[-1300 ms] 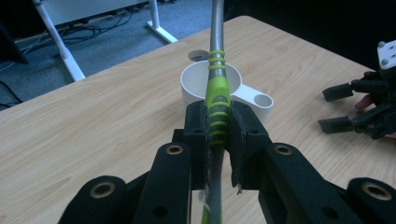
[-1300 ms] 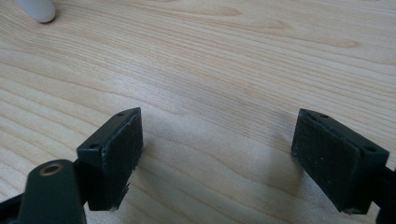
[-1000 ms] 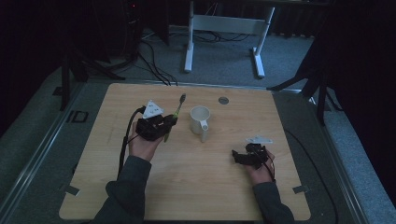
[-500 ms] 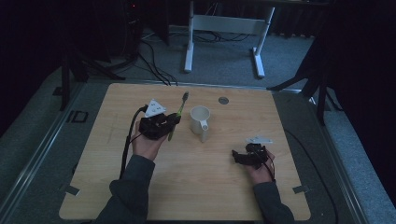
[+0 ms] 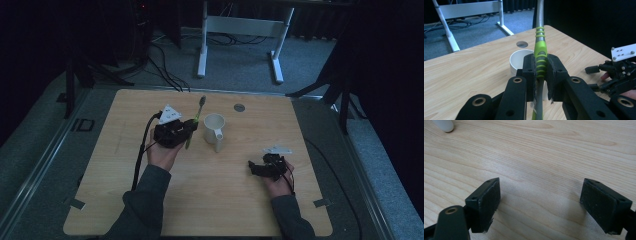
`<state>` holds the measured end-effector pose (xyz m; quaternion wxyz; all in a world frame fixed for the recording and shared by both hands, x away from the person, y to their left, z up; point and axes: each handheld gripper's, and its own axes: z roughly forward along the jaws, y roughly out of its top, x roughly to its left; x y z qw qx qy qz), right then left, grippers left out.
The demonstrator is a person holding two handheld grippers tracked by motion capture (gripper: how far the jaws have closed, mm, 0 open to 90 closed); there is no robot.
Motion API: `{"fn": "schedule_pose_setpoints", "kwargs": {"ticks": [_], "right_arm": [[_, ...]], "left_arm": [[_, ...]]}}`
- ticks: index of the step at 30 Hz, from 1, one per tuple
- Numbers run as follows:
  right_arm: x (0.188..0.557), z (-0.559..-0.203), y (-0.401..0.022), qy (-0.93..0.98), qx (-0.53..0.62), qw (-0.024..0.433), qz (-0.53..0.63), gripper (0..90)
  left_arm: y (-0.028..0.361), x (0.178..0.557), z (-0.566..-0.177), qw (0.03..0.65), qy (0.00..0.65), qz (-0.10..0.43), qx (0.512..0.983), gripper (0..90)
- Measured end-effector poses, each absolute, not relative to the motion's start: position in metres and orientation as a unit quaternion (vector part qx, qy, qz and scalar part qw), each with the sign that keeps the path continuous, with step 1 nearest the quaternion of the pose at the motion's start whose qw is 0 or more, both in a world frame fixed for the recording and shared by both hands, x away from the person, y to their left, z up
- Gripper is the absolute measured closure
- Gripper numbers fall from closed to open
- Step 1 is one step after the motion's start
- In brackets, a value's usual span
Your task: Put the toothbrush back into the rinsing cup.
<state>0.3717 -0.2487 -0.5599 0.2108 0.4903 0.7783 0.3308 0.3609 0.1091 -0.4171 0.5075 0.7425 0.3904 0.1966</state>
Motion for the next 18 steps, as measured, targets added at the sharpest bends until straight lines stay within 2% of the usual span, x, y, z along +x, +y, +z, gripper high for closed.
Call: {"fn": "schedule_pose_setpoints", "kwargs": {"ticks": [18], "right_arm": [[0.3717,-0.5599,-0.2488,0.778,0.490,0.211,0.331,16.3]], "left_arm": [[0.1037,0.3634,-0.4157,0.519,0.382,0.205,0.737,78.7]]}}
